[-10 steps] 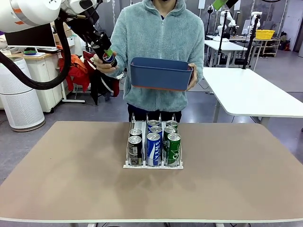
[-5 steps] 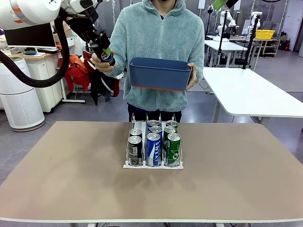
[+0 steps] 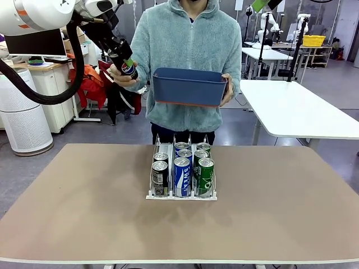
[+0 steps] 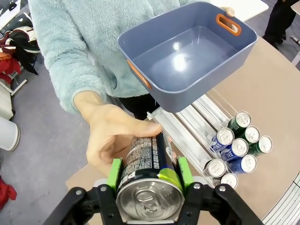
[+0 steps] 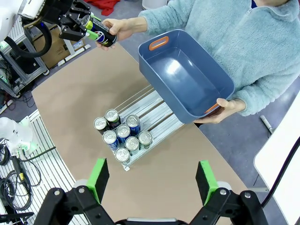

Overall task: Fill the beverage cans into the dispenser.
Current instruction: Place the picked Pepsi coke in the line of the Automatic Can Dispenser with the same cans.

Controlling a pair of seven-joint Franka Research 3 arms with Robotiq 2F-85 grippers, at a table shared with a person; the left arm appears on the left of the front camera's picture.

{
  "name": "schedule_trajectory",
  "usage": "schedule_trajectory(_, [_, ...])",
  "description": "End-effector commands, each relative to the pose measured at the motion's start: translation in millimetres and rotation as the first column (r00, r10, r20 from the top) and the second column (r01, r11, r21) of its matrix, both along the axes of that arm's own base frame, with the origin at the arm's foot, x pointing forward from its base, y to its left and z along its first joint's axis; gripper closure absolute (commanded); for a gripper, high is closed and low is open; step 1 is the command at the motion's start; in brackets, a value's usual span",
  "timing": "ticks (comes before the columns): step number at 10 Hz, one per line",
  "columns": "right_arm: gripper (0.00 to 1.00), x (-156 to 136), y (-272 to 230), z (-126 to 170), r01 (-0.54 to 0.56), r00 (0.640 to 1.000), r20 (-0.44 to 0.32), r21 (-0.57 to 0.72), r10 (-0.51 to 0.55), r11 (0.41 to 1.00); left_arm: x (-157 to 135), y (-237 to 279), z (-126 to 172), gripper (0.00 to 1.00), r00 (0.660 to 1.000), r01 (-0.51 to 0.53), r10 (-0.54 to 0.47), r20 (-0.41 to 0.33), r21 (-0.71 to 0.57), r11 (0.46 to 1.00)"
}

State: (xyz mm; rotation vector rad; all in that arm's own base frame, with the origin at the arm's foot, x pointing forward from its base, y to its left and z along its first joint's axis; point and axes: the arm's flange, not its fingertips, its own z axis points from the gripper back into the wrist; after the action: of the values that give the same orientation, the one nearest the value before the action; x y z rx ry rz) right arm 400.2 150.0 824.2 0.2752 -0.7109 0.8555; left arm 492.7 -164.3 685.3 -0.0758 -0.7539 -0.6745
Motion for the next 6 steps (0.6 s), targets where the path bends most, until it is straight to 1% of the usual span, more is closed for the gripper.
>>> schedule_trajectory(1, [0.01, -1.6, -0.7, -1.7, -0.015, 1.000, 0.002, 0.013, 0.015, 1.000, -0.2, 4.2, -0.3, 1.00, 1.000, 0.022, -0.022, -0.003, -0.003, 1.000])
schedule_trajectory(6, [0.01, -1.6, -0.7, -1.7, -0.015, 1.000, 0.002, 0.013, 0.015, 1.000, -0.2, 4.2, -0.3, 1.00, 1.000, 0.022, -0.022, -0.003, -0.003, 1.000])
